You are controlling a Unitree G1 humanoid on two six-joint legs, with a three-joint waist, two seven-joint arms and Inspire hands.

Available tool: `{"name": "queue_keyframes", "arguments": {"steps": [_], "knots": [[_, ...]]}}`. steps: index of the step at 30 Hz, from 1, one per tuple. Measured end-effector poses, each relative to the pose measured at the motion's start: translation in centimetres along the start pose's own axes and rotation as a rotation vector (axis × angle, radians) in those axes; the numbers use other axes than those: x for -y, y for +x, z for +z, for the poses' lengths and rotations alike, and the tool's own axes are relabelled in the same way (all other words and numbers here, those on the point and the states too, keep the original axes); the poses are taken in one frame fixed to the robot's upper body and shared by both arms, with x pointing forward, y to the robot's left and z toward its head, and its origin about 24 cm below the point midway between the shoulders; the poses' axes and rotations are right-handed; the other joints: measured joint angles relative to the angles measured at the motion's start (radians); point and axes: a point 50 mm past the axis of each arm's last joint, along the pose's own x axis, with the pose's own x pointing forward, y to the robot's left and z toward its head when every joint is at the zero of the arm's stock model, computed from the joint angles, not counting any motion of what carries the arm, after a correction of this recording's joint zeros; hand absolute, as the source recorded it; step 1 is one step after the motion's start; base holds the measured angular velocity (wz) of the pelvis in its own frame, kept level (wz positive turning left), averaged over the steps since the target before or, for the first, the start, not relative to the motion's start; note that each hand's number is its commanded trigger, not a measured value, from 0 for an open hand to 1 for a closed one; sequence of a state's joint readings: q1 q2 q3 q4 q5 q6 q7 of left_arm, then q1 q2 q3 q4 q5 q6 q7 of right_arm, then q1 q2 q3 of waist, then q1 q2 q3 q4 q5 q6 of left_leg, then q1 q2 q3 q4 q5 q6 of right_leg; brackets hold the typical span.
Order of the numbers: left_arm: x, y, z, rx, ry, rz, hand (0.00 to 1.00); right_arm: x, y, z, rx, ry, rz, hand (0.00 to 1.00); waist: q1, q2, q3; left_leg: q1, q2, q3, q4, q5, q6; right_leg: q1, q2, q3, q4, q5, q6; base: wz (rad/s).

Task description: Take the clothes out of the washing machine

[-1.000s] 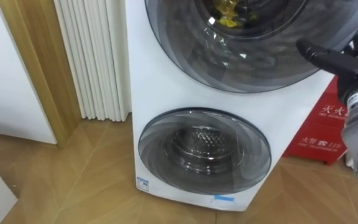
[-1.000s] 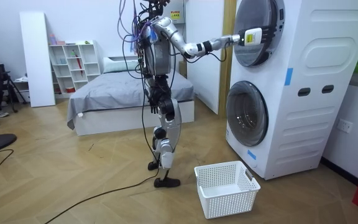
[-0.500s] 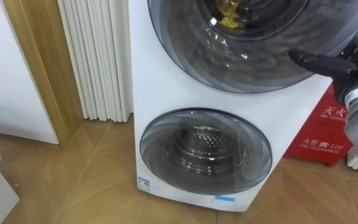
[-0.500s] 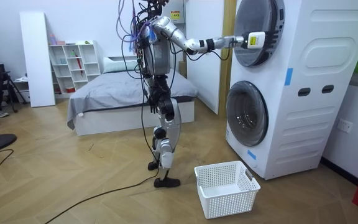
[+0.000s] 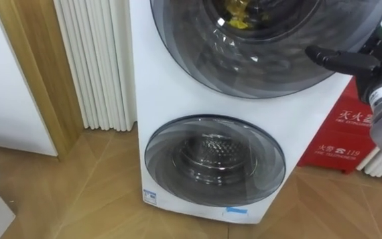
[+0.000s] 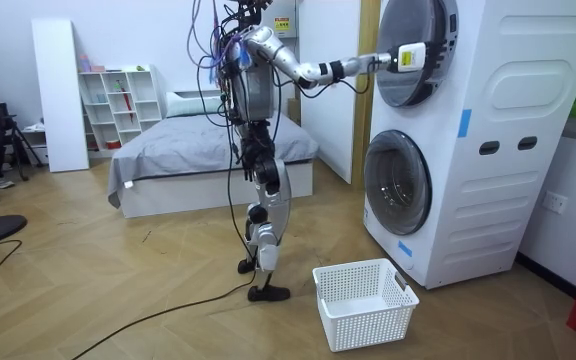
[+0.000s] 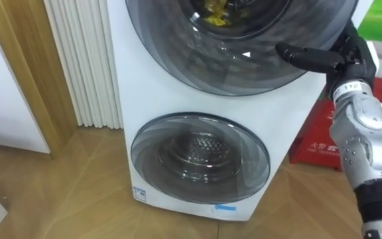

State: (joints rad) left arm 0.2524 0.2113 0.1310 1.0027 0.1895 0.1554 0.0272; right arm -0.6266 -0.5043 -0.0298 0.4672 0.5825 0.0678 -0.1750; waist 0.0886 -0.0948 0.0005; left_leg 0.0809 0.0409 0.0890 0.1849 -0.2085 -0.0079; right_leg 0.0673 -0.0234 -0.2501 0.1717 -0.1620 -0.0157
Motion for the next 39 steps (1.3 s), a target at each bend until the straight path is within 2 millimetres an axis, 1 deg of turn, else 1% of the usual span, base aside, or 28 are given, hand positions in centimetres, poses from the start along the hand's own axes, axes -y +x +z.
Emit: {"name": "queue_keyframes", "arguments": {"steps": [2,3,4,5,7,9,10,12,15,17,19,24,28,30,33,36,38,39], "knots": [[0.0,0.0,-0.2,0.002,0.017,-0.003,0.00,-0.5,-1.7,-0.3,0.035,-0.041,0.045,0.00,-0.001,0.003,0.0013,0.009,0.003,0.018,-0.004,0.000,0.000,0.001,0.002,0.008,-0.001,0.001,-0.001,-0.21],[0.1,0.0,-0.2,0.001,0.017,-0.005,0.00,-0.6,-2.1,-0.4,0.044,-0.052,0.054,0.00,-0.001,0.005,0.0017,0.013,0.003,0.020,-0.007,0.000,0.000,0.002,0.003,0.013,-0.001,0.001,-0.001,-0.25],[0.1,0.1,-0.2,0.000,0.019,-0.008,0.00,-0.9,-2.9,-0.6,0.057,-0.053,0.078,0.00,0.000,0.009,0.0009,0.020,0.005,0.022,-0.014,0.000,0.000,0.004,0.007,0.028,-0.001,0.001,-0.002,-0.32],[0.2,0.1,-0.2,-0.002,0.020,-0.009,0.00,-1.5,-3.5,-0.8,0.068,-0.043,0.102,0.00,-0.001,0.014,0.0024,0.030,0.007,0.030,-0.019,0.000,0.000,0.003,0.010,0.040,-0.001,0.003,-0.004,-0.35],[0.4,0.1,0.1,0.008,0.032,-0.015,0.00,-2.0,-4.1,-1.1,0.072,-0.038,0.131,0.00,-0.002,0.021,0.0046,0.034,0.009,0.045,-0.020,0.000,-0.001,0.003,0.012,0.053,0.000,0.005,-0.007,-0.24],[0.6,0.1,0.8,0.033,0.051,-0.023,0.00,-2.1,-4.6,-1.3,0.077,-0.033,0.144,0.00,-0.004,0.030,0.0038,0.032,0.011,0.045,-0.021,-0.003,-0.005,0.000,0.014,0.054,0.000,0.006,-0.008,-0.04],[0.7,0.2,1.0,0.045,0.058,-0.026,0.00,-2.2,-5.1,-1.4,0.077,-0.024,0.154,0.00,-0.005,0.036,0.0026,0.033,0.013,0.045,-0.024,-0.006,-0.008,0.000,0.016,0.055,0.001,0.006,-0.008,0.00],[0.8,0.1,1.0,0.053,0.062,-0.026,0.00,-2.4,-5.8,-1.4,0.087,-0.013,0.175,0.00,-0.008,0.040,0.0021,0.032,0.016,0.045,-0.026,-0.007,-0.010,-0.002,0.020,0.057,0.001,0.007,-0.010,0.00],[1.0,0.1,1.0,0.054,0.066,-0.032,0.00,-3.2,-7.3,-1.6,0.104,0.030,0.211,0.00,-0.024,0.046,-0.0010,0.026,0.019,0.041,-0.022,-0.008,-0.012,-0.003,0.023,0.052,-0.002,0.008,-0.011,0.03],[1.3,0.1,0.8,0.050,0.064,-0.039,0.00,-3.5,-8.1,-1.5,0.117,0.049,0.242,0.00,-0.028,0.053,-0.0067,0.017,0.019,0.039,-0.018,-0.008,-0.012,-0.012,0.023,0.055,-0.001,0.008,-0.012,-0.02],[1.4,0.1,0.7,0.048,0.065,-0.040,0.00,-3.5,-8.6,-1.7,0.121,0.050,0.257,0.00,-0.028,0.055,-0.0086,0.019,0.019,0.040,-0.017,-0.008,-0.012,-0.012,0.023,0.056,0.000,0.008,-0.013,-0.02],[1.7,0.1,0.4,0.043,0.062,-0.049,0.00,-3.7,-10.0,-3.1,0.092,0.084,0.290,0.00,-0.027,0.056,-0.0086,0.029,0.019,0.047,-0.018,-0.008,-0.012,-0.011,0.024,0.062,0.000,0.009,-0.013,-0.03],[2.0,0.0,-0.1,0.041,0.061,-0.058,0.00,-3.9,-11.9,-4.4,0.059,0.089,0.339,0.00,-0.028,0.061,-0.0054,0.026,0.020,0.047,-0.020,-0.008,-0.012,-0.014,0.025,0.071,0.000,0.010,-0.015,-0.01],[2.2,0.0,-0.1,0.040,0.077,-0.065,0.00,-4.0,-12.6,-5.1,0.030,0.091,0.369,0.00,-0.029,0.064,-0.0051,0.027,0.020,0.048,-0.021,-0.008,-0.012,-0.014,0.026,0.074,0.000,0.010,-0.015,0.00],[2.6,0.0,0.1,0.047,0.094,-0.076,0.00,-4.5,-13.6,-6.2,-0.017,0.087,0.415,0.00,-0.029,0.067,-0.0035,0.026,0.020,0.055,-0.021,-0.008,-0.012,-0.016,0.026,0.078,-0.001,0.010,-0.015,-0.04],[2.8,0.0,0.2,0.045,0.111,-0.085,0.00,-5.1,-14.7,-7.2,-0.060,0.088,0.476,0.00,-0.027,0.077,-0.0019,0.024,0.020,0.063,-0.022,-0.009,-0.013,-0.018,0.027,0.080,-0.002,0.010,-0.014,-0.03],[2.9,0.1,0.3,0.048,0.110,-0.087,0.00,-5.7,-15.4,-7.8,-0.082,0.081,0.534,0.00,-0.027,0.079,-0.0037,0.015,0.020,0.065,-0.022,-0.009,-0.013,-0.030,0.027,0.080,0.000,0.010,-0.014,0.00],[2.9,0.1,0.4,0.048,0.107,-0.088,0.00,-6.0,-15.5,-7.9,-0.085,0.083,0.552,0.00,-0.027,0.081,-0.0029,0.015,0.020,0.066,-0.021,-0.009,-0.013,-0.033,0.028,0.082,0.000,0.010,-0.015,-0.04]]}}
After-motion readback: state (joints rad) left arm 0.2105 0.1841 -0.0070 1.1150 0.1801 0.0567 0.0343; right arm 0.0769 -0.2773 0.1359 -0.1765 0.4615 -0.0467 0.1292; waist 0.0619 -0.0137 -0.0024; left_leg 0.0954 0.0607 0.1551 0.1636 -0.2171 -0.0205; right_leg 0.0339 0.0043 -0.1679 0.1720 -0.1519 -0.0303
